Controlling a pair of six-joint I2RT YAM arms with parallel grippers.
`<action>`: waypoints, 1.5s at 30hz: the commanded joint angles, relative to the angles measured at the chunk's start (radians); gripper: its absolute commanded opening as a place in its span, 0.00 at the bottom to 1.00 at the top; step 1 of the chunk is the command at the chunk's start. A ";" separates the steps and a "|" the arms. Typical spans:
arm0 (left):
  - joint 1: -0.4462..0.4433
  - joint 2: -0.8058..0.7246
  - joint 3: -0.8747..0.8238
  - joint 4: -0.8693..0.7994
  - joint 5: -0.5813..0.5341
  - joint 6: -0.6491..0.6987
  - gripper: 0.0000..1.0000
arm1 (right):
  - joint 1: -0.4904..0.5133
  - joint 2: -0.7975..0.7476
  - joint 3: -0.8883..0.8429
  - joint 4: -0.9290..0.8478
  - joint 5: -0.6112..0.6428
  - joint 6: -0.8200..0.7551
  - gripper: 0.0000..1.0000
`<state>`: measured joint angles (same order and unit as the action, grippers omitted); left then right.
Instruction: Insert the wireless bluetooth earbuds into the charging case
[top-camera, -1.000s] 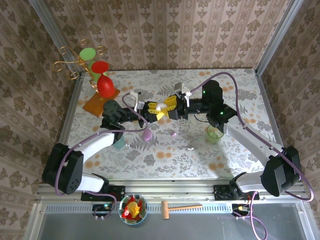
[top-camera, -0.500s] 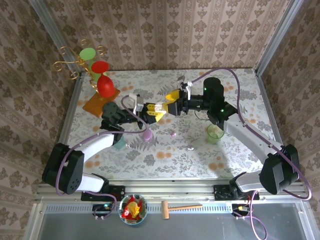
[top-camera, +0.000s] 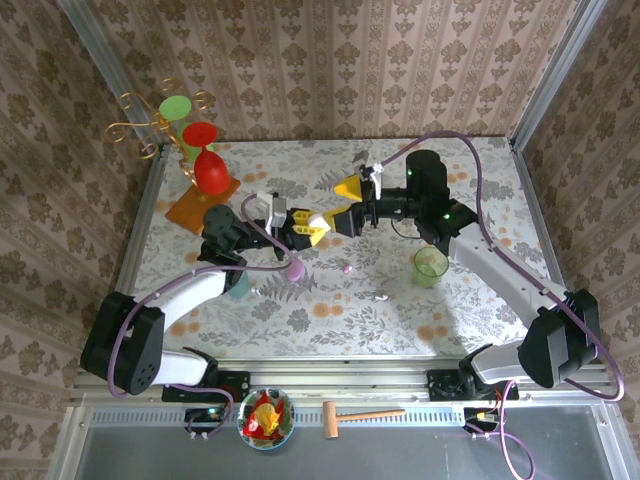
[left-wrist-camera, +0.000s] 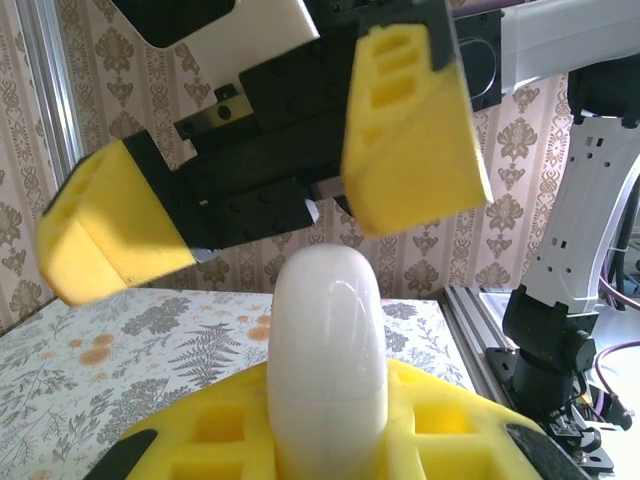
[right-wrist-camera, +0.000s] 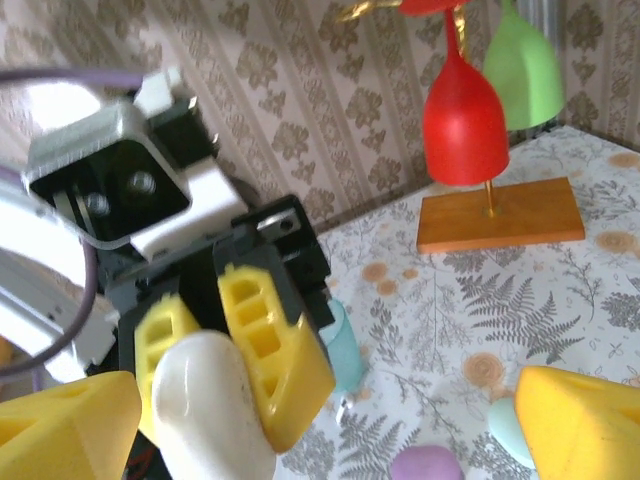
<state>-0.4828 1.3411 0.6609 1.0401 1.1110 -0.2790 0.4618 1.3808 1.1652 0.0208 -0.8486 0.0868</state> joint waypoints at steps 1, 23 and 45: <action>0.005 -0.022 -0.002 0.020 0.007 0.007 0.04 | 0.039 0.003 0.056 -0.153 -0.018 -0.160 0.96; 0.006 -0.019 0.004 0.025 0.041 -0.015 0.00 | 0.000 0.031 0.081 -0.046 0.253 0.054 0.93; 0.074 -0.072 -0.066 0.027 -0.168 0.111 0.00 | -0.020 -0.217 -0.059 -0.437 0.706 0.258 0.90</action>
<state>-0.4313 1.3060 0.6025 1.0256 1.0023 -0.2150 0.4290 1.1770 1.0832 -0.1932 -0.2813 0.2970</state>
